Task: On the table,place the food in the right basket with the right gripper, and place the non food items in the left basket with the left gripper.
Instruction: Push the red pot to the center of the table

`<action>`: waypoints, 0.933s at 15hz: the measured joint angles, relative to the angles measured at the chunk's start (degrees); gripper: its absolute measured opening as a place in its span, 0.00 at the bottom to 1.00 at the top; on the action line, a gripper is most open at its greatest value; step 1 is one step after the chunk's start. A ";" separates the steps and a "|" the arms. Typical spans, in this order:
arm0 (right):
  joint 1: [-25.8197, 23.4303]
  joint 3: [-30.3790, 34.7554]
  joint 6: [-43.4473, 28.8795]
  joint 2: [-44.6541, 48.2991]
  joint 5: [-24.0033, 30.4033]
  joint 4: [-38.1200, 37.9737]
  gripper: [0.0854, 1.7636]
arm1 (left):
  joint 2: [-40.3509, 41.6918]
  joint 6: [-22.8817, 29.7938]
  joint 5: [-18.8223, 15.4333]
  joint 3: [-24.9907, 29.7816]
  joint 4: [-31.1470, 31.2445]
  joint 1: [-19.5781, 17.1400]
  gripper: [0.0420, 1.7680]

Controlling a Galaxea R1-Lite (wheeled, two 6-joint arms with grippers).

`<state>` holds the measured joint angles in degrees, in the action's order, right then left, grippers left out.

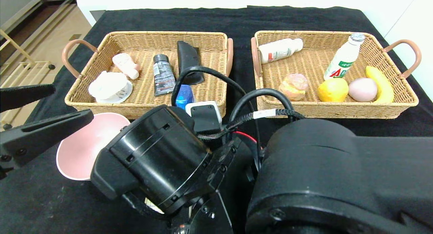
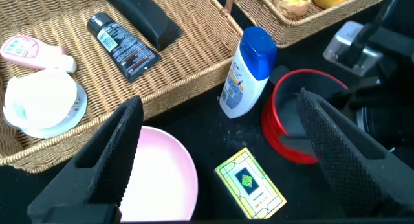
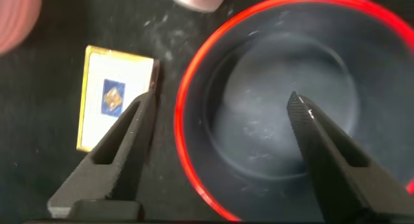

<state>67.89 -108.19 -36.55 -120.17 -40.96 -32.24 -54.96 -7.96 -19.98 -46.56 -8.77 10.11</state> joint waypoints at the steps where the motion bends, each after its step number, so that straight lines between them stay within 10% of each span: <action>1: -0.15 0.09 -0.07 0.44 0.11 -0.06 0.86 | -0.04 0.00 -0.02 0.01 0.00 0.00 0.97; 14: -1.16 1.38 -3.88 4.57 2.76 -0.35 0.95 | -0.30 -0.09 -0.07 0.23 -0.05 0.09 0.97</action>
<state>66.73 -106.81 -40.42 -115.60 -38.21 -32.60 -55.26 -8.05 -20.05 -46.32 -8.81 10.19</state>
